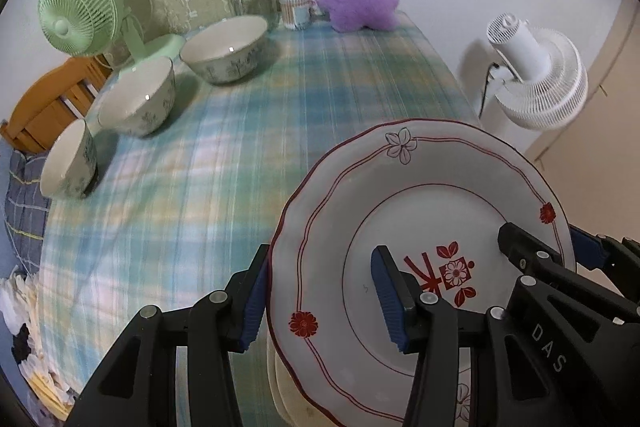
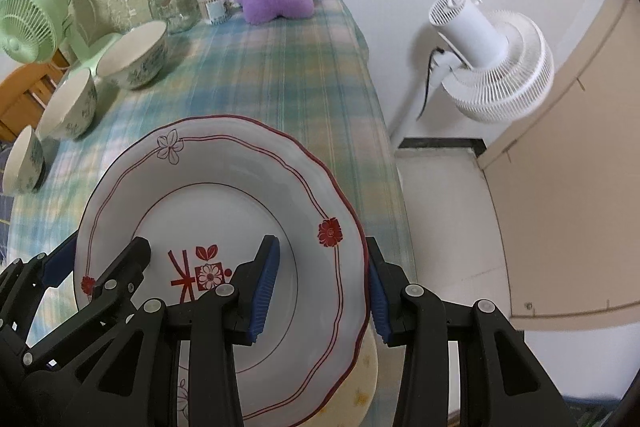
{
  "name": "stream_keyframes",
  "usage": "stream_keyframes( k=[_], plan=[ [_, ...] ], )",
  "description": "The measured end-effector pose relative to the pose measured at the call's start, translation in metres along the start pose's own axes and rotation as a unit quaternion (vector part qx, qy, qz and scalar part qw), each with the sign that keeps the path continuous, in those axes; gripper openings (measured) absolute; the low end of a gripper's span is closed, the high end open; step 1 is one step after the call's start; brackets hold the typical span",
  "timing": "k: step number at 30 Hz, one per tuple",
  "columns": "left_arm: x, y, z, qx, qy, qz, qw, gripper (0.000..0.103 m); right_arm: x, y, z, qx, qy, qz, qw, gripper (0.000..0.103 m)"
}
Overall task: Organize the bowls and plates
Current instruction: 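Carry the white plate with both tools onto the yellow-flower plate stack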
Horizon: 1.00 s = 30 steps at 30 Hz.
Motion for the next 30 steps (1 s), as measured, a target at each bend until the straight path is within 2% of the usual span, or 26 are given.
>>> stream_keyframes(
  k=[14, 24, 30],
  plan=[
    [0.02, 0.048, 0.018, -0.034, 0.021, 0.047, 0.9981, 0.05, 0.018, 0.063, 0.019, -0.028, 0.01, 0.055, 0.998, 0.045],
    [0.027, 0.054, 0.025, -0.032, -0.016, 0.072, 0.9968, 0.05, 0.025, 0.071, 0.033, -0.039, 0.001, 0.075, 0.996, 0.045],
    [0.028, 0.054, 0.026, -0.03, -0.024, 0.071, 0.9968, 0.05, 0.026, 0.072, 0.038, -0.042, -0.009, 0.082, 0.996, 0.045]
  ],
)
Point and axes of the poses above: each gripper's, at about its wrist camera, not at the fingertips, and z roughly the way its jaws point, x to its right, y to its underside, the point moved 7 cm from there along z, roughly the way its jaws point, and after that the axes turned 12 degrees about -x, right-handed, at the moved point
